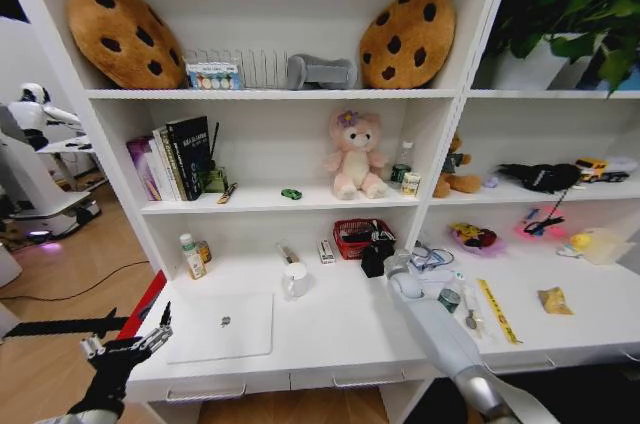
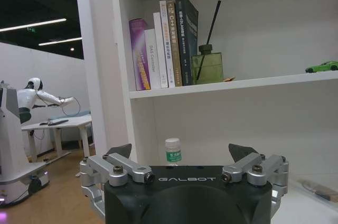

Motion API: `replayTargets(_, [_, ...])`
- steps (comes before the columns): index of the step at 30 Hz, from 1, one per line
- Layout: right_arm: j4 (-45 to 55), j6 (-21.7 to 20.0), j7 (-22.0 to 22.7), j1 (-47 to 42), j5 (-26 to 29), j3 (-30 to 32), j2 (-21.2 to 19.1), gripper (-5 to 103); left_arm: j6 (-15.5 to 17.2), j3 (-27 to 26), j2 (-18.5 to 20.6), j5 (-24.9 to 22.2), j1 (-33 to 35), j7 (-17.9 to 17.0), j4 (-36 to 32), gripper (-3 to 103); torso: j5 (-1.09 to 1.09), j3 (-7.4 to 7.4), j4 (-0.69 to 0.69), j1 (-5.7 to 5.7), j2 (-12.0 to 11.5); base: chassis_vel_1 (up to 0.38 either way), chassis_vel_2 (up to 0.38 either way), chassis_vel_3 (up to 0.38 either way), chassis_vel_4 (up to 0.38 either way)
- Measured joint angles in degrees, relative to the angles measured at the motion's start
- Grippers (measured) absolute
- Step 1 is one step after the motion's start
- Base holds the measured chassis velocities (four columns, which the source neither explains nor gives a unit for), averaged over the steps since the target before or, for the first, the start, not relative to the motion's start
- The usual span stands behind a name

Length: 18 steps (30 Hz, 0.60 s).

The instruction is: Organize the objects on the table.

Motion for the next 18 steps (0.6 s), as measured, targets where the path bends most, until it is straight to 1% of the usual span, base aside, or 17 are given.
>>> replayTargets(5, [0.0,0.4,-0.3,-0.2,0.1,-0.2,-0.1,12,0.0,0.0,0.0,0.0,0.0,0.0,0.0,100,0.0,0.0,-0.01,0.0,0.0,0.0,0.0,0.0,0.0])
replayTargets(6, [0.0,0.4,-0.7,-0.5,0.1,-0.1,-0.1,9,0.0,0.0,0.0,0.0,0.0,0.0,0.0,100,0.0,0.0,-0.01,0.0,0.0,0.0,0.0,0.0,0.0])
replayTargets(7, [0.0,0.4,-0.8,-0.7,0.1,-0.1,0.0,12,0.0,0.0,0.0,0.0,0.0,0.0,0.0,100,0.01,0.0,-0.02,0.0,0.0,0.0,0.0,0.0,0.0])
replayTargets(8, [0.0,0.4,-0.9,-0.7,0.1,-0.1,0.0,12,0.0,0.0,0.0,0.0,0.0,0.0,0.0,100,0.01,0.0,-0.02,0.0,0.0,0.0,0.0,0.0,0.0])
replayTargets(9, [0.1,0.4,-1.0,-0.8,0.1,-0.1,0.0,23,0.0,0.0,0.0,0.0,0.0,0.0,0.0,100,0.01,0.0,-0.01,0.0,0.0,0.0,0.0,0.0,0.0])
replayTargets(10, [0.1,0.4,-1.0,-0.8,0.1,-0.1,0.0,23,0.0,0.0,0.0,0.0,0.0,0.0,0.0,100,0.01,0.0,-0.01,0.0,0.0,0.0,0.0,0.0,0.0])
replayTargets(12, [0.3,0.4,-1.0,-0.8,0.1,0.0,0.0,34,0.0,0.0,0.0,0.0,0.0,0.0,0.0,100,0.0,0.0,-0.01,0.0,0.0,0.0,0.0,0.0,0.0])
replayTargets(13, [0.3,0.4,-1.0,-0.8,0.1,0.0,0.0,34,0.0,0.0,0.0,0.0,0.0,0.0,0.0,100,0.0,0.0,-0.01,0.0,0.0,0.0,0.0,0.0,0.0])
replayTargets(14, [0.3,0.4,-1.1,-0.7,0.1,0.0,-0.1,39,0.0,0.0,0.0,0.0,0.0,0.0,0.0,100,0.0,0.0,-0.01,0.0,0.0,0.0,0.0,0.0,0.0])
replayTargets(15, [0.3,0.4,-1.1,-0.7,0.1,0.0,-0.1,39,0.0,0.0,0.0,0.0,0.0,0.0,0.0,100,0.0,0.0,-0.01,0.0,0.0,0.0,0.0,0.0,0.0])
replayTargets(16, [0.3,0.4,-1.0,-0.6,0.1,0.0,-0.2,44,0.0,0.0,0.0,0.0,0.0,0.0,0.0,100,0.0,0.0,0.0,0.0,0.0,0.0,0.0,0.0,0.0])
replayTargets(17, [0.3,0.4,-1.0,-0.6,0.1,0.0,-0.2,44,0.0,0.0,0.0,0.0,0.0,0.0,0.0,100,0.0,0.0,0.0,0.0,0.0,0.0,0.0,0.0,0.0])
replayTargets(18, [0.5,0.4,-1.0,-0.6,0.1,0.0,-0.3,50,0.0,0.0,0.0,0.0,0.0,0.0,0.0,100,0.01,0.0,0.0,0.0,0.0,0.0,0.0,0.0,0.0])
